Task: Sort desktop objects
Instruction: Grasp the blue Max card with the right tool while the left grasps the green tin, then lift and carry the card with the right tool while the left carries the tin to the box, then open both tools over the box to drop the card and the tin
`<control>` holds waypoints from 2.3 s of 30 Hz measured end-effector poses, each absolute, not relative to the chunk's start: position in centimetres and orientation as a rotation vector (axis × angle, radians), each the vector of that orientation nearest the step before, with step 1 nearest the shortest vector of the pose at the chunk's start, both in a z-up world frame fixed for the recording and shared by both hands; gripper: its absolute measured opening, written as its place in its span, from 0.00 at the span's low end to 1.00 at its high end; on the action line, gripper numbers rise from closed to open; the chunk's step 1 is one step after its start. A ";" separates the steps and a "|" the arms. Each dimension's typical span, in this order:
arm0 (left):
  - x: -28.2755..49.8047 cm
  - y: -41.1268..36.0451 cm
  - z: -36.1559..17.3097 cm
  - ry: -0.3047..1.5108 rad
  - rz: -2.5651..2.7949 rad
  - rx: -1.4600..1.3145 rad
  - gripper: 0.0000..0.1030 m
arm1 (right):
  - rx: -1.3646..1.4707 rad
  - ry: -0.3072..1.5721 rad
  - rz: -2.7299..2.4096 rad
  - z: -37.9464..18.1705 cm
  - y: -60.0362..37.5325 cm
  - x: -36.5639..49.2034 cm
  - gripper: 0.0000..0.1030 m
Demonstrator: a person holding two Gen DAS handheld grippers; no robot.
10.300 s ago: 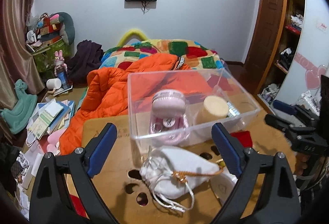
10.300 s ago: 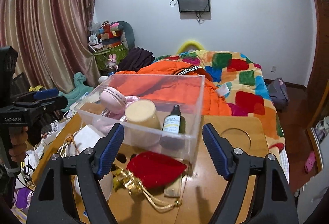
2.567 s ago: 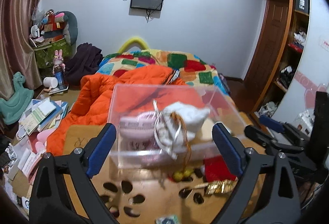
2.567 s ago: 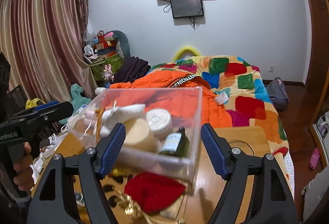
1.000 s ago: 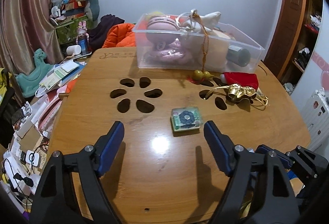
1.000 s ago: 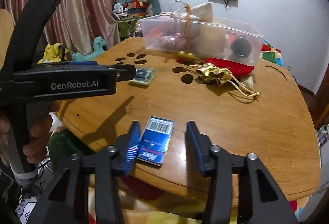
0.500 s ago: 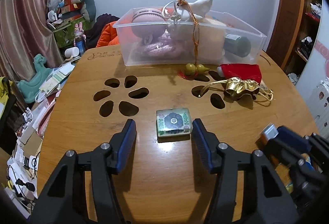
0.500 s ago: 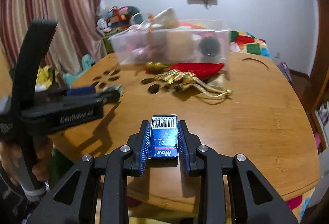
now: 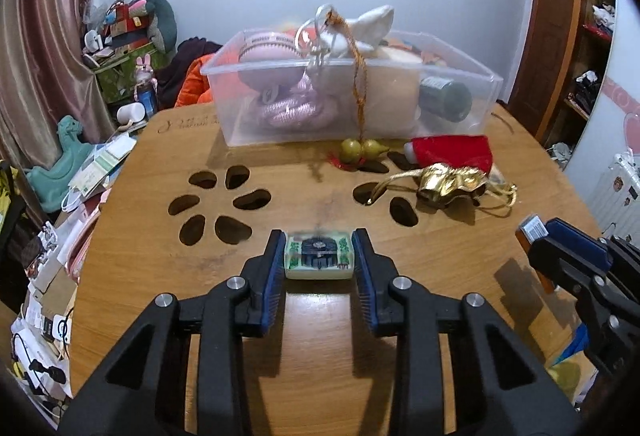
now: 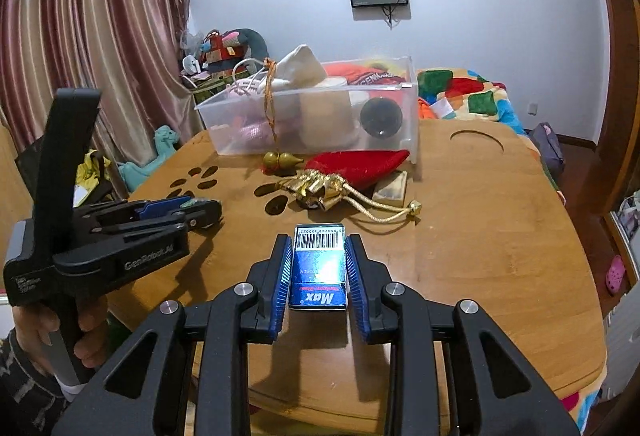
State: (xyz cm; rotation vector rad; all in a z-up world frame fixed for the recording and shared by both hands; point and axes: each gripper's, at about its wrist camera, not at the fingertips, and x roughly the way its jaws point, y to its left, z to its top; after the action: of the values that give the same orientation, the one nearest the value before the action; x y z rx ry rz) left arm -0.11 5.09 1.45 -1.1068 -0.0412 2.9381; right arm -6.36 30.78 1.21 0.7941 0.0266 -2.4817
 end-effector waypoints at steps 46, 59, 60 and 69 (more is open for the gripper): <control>-6.8 -0.2 9.9 -0.197 2.992 -0.835 0.32 | 0.623 0.007 -2.546 9.3 29.6 -17.8 0.24; -10.8 -0.9 9.1 -0.173 3.057 -0.869 0.32 | 0.685 -0.045 -2.525 7.7 29.0 -22.3 0.24; -10.9 -0.9 8.9 -0.173 3.057 -0.875 0.32 | 0.689 -0.036 -2.525 7.5 28.7 -22.4 0.24; -11.8 -1.4 7.7 -0.198 3.038 -0.914 0.32 | 0.734 0.018 -2.498 6.3 27.2 -24.3 0.24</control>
State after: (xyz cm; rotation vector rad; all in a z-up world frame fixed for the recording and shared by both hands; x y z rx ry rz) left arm -11.76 -1.44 7.69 -0.9136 -0.1983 3.0383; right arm -24.26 27.23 6.25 0.7339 0.0182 -2.4980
